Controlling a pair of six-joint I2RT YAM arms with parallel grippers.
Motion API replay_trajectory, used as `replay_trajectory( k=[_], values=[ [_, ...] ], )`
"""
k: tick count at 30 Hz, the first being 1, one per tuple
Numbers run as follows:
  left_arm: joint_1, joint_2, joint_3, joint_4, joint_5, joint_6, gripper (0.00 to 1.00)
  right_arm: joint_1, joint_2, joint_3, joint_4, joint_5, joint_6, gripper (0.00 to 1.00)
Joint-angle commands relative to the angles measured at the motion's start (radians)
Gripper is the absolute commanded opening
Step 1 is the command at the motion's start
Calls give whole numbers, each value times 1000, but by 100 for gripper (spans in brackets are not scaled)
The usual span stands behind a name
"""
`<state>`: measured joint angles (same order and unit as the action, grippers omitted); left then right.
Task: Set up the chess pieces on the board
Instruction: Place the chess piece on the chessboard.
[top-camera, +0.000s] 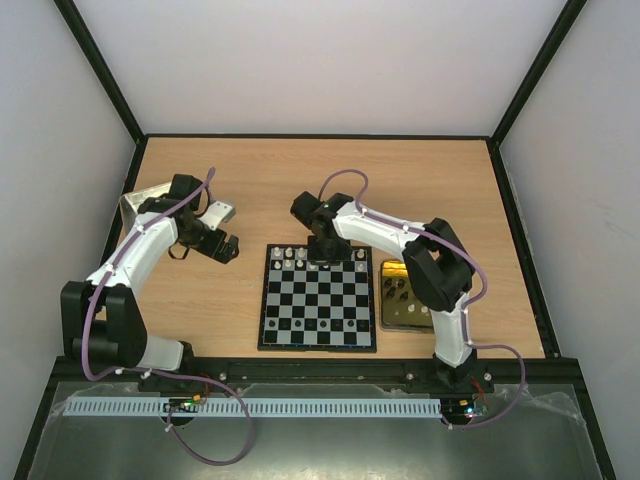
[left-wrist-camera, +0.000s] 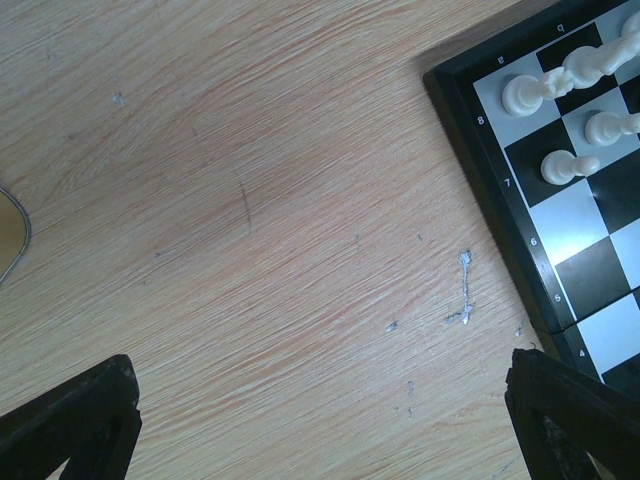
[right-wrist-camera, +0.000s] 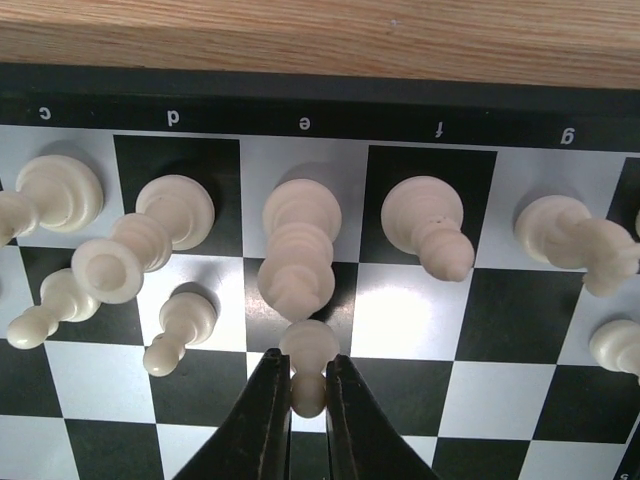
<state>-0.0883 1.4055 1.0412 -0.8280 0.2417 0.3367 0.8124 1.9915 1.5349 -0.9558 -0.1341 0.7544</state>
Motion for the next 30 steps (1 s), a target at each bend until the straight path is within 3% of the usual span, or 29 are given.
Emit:
replay_trajectory(
  k=[1,22,30],
  values=[
    [5,-17,-12,-3,-5,8,99,8,27,3,2,18,-12,8],
    [5,-15,-21,2,-19,14,99,9,43,2,19,16,-12,9],
    [5,-16,-20,0,-21,16,99,9,41,-6,15,23,-17,17]
  ],
)
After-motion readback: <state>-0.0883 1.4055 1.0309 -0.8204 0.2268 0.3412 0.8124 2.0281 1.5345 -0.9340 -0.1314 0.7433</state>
